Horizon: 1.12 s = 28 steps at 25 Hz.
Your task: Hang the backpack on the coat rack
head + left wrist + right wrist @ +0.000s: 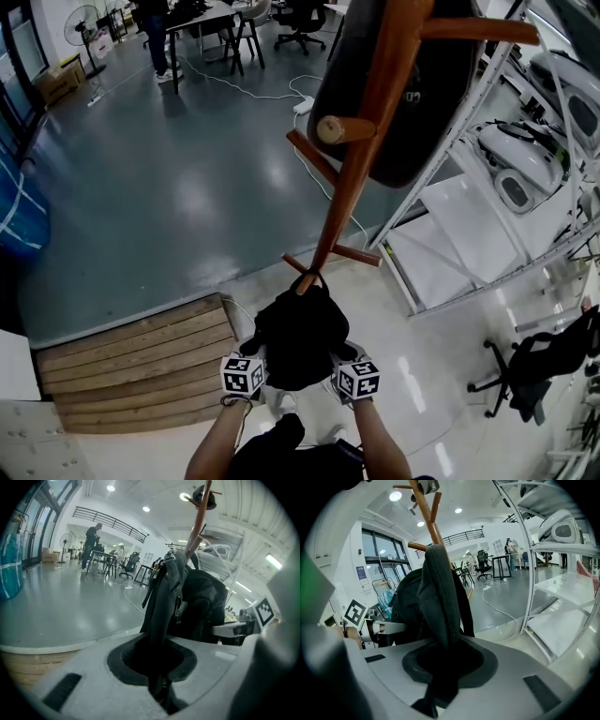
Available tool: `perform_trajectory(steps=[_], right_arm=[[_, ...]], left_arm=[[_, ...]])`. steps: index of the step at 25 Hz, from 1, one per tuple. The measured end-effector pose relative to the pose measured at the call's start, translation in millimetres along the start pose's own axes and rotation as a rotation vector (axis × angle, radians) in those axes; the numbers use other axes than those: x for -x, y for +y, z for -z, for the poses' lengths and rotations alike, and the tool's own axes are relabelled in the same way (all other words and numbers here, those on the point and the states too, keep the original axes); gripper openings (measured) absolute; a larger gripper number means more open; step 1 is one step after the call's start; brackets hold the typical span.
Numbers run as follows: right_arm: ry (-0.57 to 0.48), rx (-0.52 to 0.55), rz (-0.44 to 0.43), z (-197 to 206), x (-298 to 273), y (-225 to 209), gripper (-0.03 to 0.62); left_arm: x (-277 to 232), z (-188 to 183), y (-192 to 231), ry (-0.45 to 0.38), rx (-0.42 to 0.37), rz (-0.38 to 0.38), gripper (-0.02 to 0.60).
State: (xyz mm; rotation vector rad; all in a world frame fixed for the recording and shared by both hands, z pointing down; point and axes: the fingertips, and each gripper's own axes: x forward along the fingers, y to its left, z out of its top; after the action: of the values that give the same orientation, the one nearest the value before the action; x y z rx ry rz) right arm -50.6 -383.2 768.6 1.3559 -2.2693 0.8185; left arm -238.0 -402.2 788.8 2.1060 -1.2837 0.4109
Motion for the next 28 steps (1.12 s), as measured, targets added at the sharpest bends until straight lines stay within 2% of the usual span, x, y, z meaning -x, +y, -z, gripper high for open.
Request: perform_trajectory(steps=[16,28], right_arm=[[0.013,-0.032,0.015,-5,-34,-25,0.077],[0.002,-0.032,0.017,-4,-40,-36,0.087]], left_arm=[[-40,-9,19,0.039,0.003,-0.008,0.043],[-53,-16,31,0.008,-0.01,-0.023,0.043]])
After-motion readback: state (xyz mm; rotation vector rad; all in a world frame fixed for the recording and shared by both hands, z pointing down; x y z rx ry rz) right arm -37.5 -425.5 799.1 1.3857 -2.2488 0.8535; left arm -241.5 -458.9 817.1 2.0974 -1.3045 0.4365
